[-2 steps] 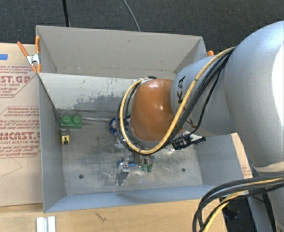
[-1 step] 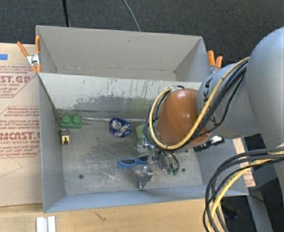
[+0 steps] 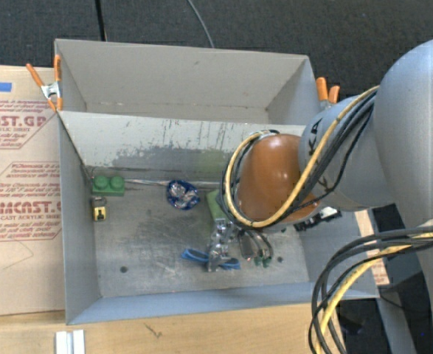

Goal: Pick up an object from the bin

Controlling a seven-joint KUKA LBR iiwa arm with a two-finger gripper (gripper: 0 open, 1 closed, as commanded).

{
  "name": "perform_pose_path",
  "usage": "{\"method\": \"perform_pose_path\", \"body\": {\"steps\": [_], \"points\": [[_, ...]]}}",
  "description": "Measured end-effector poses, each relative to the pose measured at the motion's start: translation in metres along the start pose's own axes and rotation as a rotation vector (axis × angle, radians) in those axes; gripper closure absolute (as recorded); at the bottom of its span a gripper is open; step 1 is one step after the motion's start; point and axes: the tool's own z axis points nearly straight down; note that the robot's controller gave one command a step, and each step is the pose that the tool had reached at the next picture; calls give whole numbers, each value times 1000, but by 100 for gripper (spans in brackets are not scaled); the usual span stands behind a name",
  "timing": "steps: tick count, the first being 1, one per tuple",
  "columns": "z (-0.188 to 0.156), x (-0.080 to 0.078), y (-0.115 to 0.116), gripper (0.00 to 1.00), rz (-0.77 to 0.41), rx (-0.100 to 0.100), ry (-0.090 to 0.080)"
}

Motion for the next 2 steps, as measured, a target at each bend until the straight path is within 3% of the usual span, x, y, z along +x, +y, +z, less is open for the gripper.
{"method": "perform_pose_path", "body": {"steps": [1,2], "points": [[-116,-10,2,100,-71,2,-7],[-175,-2,-82,100,-324,5,-3]]}}
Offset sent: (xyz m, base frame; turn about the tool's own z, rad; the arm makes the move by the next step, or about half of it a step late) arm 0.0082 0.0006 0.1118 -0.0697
